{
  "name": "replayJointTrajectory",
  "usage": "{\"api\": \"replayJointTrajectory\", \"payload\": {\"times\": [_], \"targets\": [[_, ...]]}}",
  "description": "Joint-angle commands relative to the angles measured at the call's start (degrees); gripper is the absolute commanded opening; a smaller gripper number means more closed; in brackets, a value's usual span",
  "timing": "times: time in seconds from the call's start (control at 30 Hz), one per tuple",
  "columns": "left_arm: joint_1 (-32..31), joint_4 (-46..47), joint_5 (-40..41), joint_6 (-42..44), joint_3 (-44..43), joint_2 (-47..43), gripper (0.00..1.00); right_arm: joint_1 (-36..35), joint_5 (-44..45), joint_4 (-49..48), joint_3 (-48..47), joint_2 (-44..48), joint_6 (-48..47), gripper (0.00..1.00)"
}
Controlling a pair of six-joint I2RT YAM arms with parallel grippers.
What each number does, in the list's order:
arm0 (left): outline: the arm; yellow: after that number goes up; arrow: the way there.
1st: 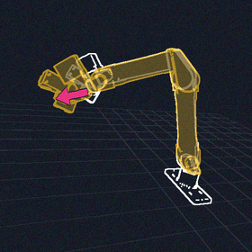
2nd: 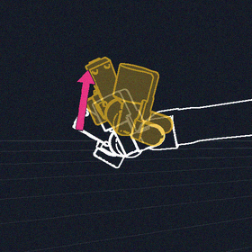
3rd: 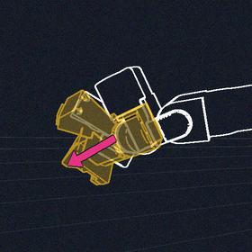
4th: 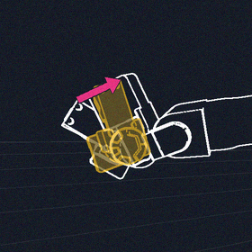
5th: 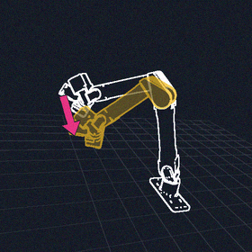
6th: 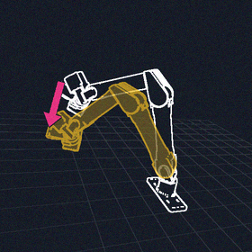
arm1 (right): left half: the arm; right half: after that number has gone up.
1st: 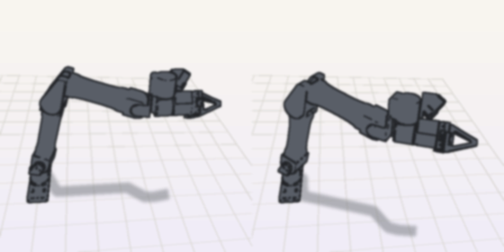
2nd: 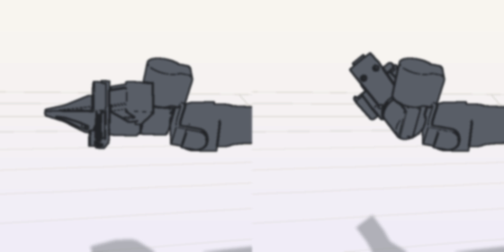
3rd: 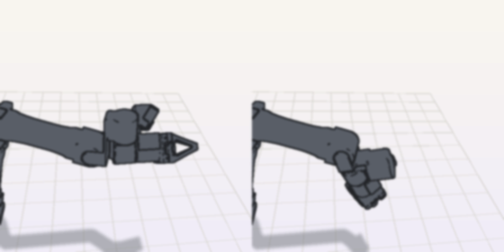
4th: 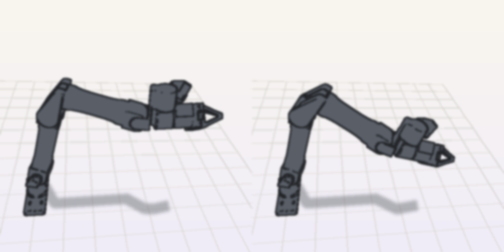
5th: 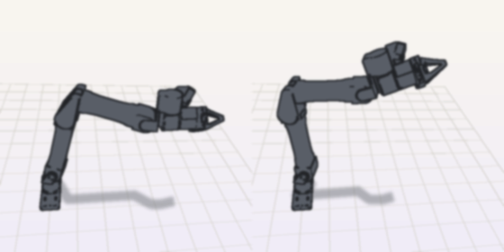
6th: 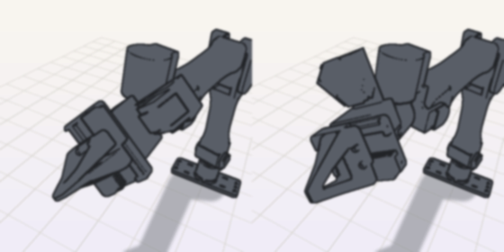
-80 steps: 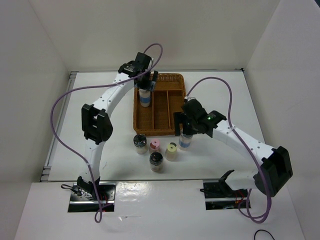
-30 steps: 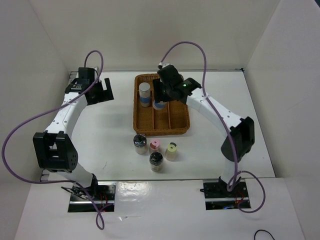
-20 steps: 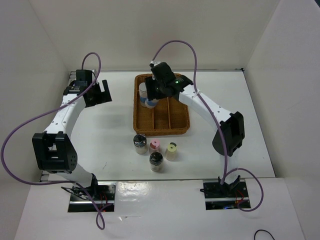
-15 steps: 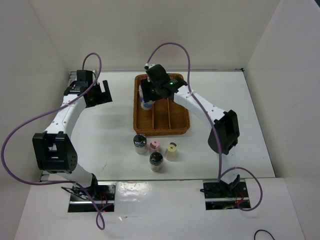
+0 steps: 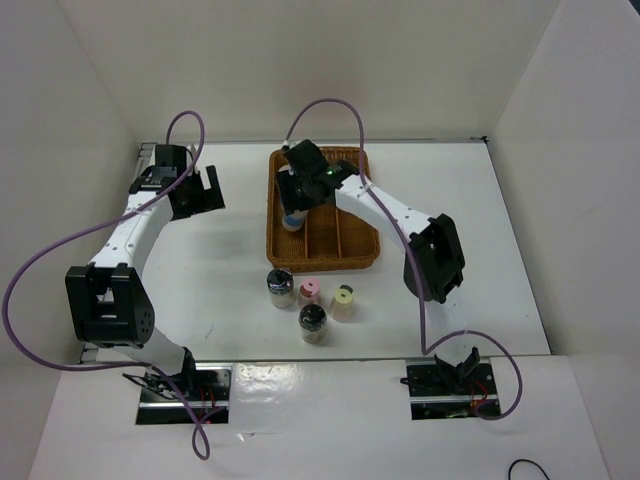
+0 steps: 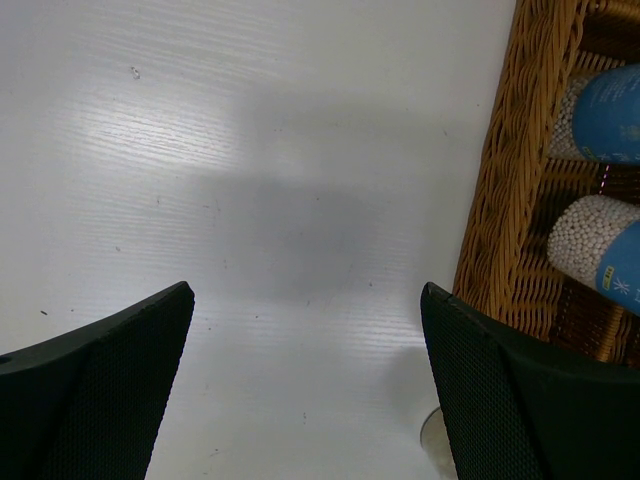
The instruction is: Organize the condiment bottles
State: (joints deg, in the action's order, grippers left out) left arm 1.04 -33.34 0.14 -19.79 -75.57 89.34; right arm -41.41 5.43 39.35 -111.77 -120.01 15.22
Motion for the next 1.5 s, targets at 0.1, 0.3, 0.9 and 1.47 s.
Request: {"api": "replayJointTrajectory", "payload": {"times": [0.1, 0.3, 0.9, 1.47], "targets": [[0.2, 1.2, -0.1, -0.5, 0.0, -2.2, 1.00, -0.6, -0.3, -6.2, -3.0, -1.7, -0.8, 0.36], [0.2, 1.2, -0.6, 0.0, 0.0, -2.2, 1.00, -1.1, 0.8, -5.0, -4.6, -5.1, -1.3, 0.45], [0.2, 1.2, -2.8, 1.6, 0.5, -1.7, 1.00, -1.7, 5.9, 2.7, -7.4, -0.2, 1.0, 0.98], [0.2, 2.8, -6.9, 2.7, 5.7, -3.4, 1.00, -18.1, 8.2, -6.8, 29.7, 28.0, 1.9, 0.95]]}}
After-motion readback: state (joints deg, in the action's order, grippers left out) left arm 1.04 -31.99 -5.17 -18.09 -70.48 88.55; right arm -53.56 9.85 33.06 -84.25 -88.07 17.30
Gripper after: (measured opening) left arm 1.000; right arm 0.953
